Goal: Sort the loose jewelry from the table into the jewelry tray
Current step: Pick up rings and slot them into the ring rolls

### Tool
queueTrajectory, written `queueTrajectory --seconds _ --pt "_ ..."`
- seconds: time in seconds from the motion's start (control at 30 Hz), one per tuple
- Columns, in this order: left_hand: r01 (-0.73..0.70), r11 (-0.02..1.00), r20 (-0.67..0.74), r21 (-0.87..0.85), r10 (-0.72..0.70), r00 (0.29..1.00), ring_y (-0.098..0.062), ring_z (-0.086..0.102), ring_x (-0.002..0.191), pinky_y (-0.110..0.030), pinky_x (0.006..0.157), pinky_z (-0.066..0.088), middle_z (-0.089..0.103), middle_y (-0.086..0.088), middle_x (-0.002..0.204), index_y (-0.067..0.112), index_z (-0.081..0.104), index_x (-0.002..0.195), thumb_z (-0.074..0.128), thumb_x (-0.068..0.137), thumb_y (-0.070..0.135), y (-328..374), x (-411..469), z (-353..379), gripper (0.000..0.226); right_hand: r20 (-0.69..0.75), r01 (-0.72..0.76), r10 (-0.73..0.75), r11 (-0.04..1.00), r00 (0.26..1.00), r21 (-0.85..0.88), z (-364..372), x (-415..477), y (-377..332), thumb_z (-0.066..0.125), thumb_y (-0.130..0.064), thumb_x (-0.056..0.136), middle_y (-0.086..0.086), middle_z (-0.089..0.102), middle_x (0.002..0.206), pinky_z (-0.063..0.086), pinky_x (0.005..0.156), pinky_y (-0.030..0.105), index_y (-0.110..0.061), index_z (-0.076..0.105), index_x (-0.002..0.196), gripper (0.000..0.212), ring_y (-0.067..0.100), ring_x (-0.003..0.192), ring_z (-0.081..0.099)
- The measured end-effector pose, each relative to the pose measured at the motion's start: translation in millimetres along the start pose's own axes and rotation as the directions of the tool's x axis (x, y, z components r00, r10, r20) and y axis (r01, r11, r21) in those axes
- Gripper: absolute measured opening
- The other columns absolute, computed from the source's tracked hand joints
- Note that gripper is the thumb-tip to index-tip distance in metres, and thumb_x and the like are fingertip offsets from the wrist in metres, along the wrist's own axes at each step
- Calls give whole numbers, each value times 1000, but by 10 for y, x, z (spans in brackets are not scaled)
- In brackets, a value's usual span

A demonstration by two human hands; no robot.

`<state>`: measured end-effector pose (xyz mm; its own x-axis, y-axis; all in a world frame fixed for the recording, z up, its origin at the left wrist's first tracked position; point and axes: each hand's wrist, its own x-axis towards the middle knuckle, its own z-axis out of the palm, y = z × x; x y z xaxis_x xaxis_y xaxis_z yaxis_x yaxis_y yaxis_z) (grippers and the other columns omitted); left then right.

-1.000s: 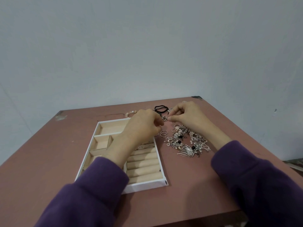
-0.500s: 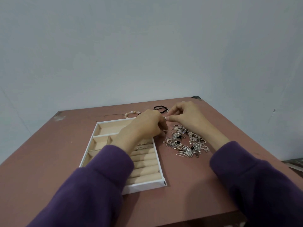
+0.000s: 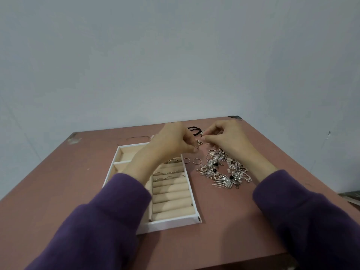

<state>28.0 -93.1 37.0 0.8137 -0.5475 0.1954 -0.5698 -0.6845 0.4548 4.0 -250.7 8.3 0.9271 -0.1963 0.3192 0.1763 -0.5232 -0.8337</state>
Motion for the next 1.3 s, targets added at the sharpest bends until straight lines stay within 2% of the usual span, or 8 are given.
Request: queueTrajectory --seconds 0.1,0.2,0.27,0.5,0.7,0.9,1.17,1.3 --pt "26 998 -112 -55 -32 993 4 48 43 -5 42 34 55 17 43 19 76 79 77 73 21 -84 -230 -196 7 14 21 -22 998 1000 56 18 -69 -99 73 -7 76 3 66 62 55 57 25 -18 66 69 15 13 53 62" --pt "50 997 -158 -64 -60 986 11 54 53 -1 52 35 61 15 59 21 77 81 78 71 23 -222 -534 -307 10 75 52 -61 991 995 121 91 -193 -255 72 -5 77 6 69 66 54 58 20 -15 69 73 11 13 55 63" --pt "59 995 -176 -76 -72 982 17 53 56 1 55 35 63 17 60 21 77 80 80 69 23 -287 -721 -300 11 137 79 -100 986 986 148 157 -278 -330 72 -4 77 2 66 59 49 52 15 -13 69 74 10 11 51 60" --pt "0 992 -223 -130 -29 974 14 54 65 -1 60 37 59 20 61 15 78 79 81 67 21 -302 -965 -122 14 206 169 -179 983 962 66 257 -396 -389 76 -12 74 -12 63 56 38 51 7 -16 72 74 6 -4 50 51" --pt "-35 989 -203 -144 6 979 11 52 58 -3 56 35 56 18 57 16 78 76 80 69 19 -327 -1003 -152 8 211 177 -187 982 959 68 263 -410 -402 76 -12 74 -9 63 59 40 51 9 -18 71 73 8 -1 52 50" --pt "-141 990 -110 11 141 984 5 54 63 -5 59 37 63 11 62 16 77 74 79 71 18 -393 -987 -157 4 214 181 -188 982 959 53 252 -423 -407 76 -14 74 -5 66 62 41 53 8 -18 71 74 7 0 54 54" --pt "-88 976 -67 -198 76 995 0 52 62 -7 60 37 64 11 66 28 77 83 76 75 21 -435 -1033 -206 11 288 207 -212 977 934 47 236 -438 -446 76 -12 73 -15 62 56 39 54 6 -18 72 74 7 -3 53 52" --pt "-74 969 -69 -234 59 996 0 49 57 -6 58 36 61 11 58 29 74 77 76 74 18 -423 -1033 -208 12 350 216 -223 975 910 60 223 -468 -472 76 -12 73 -3 67 65 41 61 8 -18 73 73 7 1 61 54"
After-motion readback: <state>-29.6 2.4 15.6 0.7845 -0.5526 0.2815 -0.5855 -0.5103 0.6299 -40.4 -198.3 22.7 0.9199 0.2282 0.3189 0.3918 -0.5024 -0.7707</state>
